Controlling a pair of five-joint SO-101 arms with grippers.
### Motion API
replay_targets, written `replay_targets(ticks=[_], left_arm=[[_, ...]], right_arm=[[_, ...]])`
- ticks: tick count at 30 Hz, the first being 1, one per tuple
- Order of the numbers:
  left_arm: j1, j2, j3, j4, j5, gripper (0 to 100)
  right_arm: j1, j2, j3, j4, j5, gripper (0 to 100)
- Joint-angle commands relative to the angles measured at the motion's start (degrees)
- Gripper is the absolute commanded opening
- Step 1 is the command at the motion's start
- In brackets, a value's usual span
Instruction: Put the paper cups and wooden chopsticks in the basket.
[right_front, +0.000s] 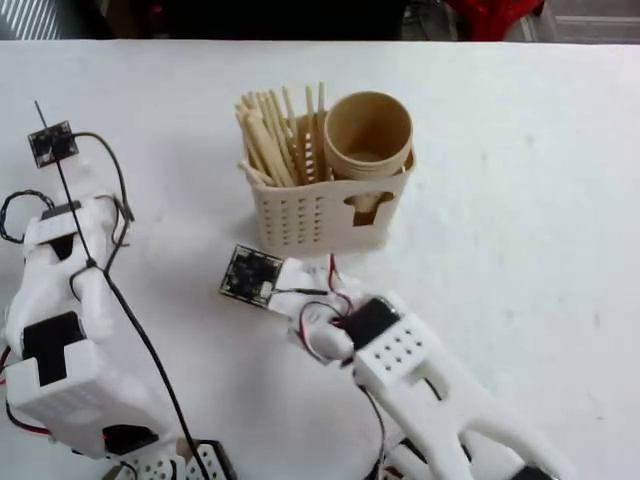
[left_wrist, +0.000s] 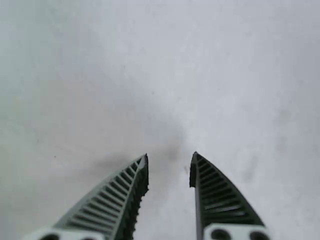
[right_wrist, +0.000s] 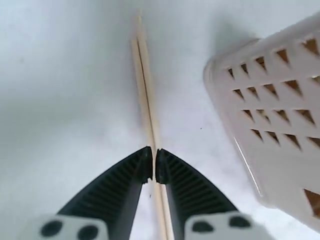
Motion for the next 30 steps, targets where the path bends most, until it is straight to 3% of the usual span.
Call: replay_targets(ticks=[1,6,23,30], left_arm=[[0.6,-0.4,-1.1,-0.8,0.4,16],[0.6,-0.4,-1.1,-0.7,0.4,16],[0.6,-0.4,-1.1,-0.6,0.4,16],[0.6,-0.4,-1.1,-0.6,0.4,16]], right_arm=[[-0.3,7.5,-0.6,-5.4,0.6,11.3],[-0.3,17.7,-2.2,-10.6,0.7,20.3],[1.9,29.9,-9.0,-9.4,0.8,18.9],[4.3,29.4,-9.4,-9.4,3.5,1.5]])
